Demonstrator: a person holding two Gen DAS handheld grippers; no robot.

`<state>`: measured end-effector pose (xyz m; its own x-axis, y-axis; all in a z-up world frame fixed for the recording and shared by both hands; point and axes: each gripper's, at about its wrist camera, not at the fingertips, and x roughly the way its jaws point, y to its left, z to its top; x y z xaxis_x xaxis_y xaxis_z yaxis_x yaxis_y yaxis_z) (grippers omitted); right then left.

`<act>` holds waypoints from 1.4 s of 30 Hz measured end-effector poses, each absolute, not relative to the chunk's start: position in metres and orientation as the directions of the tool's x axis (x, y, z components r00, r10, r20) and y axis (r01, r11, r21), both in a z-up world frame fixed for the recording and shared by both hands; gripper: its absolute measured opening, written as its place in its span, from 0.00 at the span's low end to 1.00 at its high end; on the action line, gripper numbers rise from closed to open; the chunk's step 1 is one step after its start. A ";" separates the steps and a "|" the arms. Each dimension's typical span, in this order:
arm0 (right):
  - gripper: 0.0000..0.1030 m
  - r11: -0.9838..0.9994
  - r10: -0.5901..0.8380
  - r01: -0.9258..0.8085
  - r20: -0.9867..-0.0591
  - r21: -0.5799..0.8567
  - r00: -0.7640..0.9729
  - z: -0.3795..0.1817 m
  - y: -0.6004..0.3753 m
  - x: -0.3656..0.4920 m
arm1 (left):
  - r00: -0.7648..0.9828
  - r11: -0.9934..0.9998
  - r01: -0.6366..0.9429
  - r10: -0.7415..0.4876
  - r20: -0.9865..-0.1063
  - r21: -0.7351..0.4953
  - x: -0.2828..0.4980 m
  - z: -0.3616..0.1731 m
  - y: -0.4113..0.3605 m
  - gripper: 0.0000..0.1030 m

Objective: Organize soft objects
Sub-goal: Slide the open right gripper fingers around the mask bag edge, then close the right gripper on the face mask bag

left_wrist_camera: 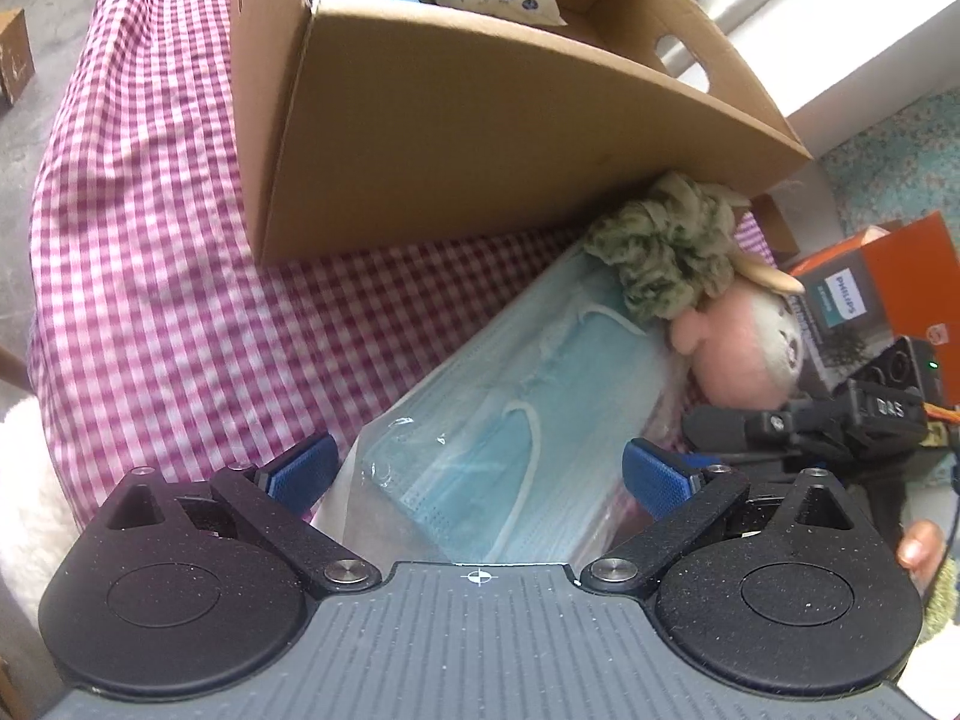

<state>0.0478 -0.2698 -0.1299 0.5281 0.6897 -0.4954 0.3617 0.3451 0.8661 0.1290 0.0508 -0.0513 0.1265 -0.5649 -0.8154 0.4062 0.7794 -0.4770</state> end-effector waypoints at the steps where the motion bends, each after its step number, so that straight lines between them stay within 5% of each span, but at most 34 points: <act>1: 0.66 0.346 0.691 0.361 -0.495 0.866 0.526 -0.130 -0.270 0.048 | 0.117 0.775 0.404 -0.571 -0.813 -0.486 0.125 -0.051 0.052 0.98; 23: 0.66 0.442 0.634 0.356 -0.567 0.824 0.526 -0.116 -0.293 0.035 | -0.060 0.648 0.425 -0.677 -0.734 -0.632 0.049 -0.055 0.017 0.98; 31: 0.66 0.475 0.636 0.342 -0.585 0.810 0.502 -0.114 -0.293 0.036 | 0.062 0.722 0.403 -0.634 -0.770 -0.562 0.059 -0.054 0.016 0.89; 35: 0.66 0.476 0.647 0.331 -0.579 0.815 0.496 -0.115 -0.289 0.040 | 0.056 0.725 0.394 -0.633 -0.772 -0.566 0.066 -0.059 0.014 0.77; 42: 0.64 0.369 0.741 0.346 -0.498 0.862 0.451 -0.134 -0.279 0.041 | 0.053 0.720 0.385 -0.642 -0.765 -0.578 0.076 -0.066 -0.016 0.63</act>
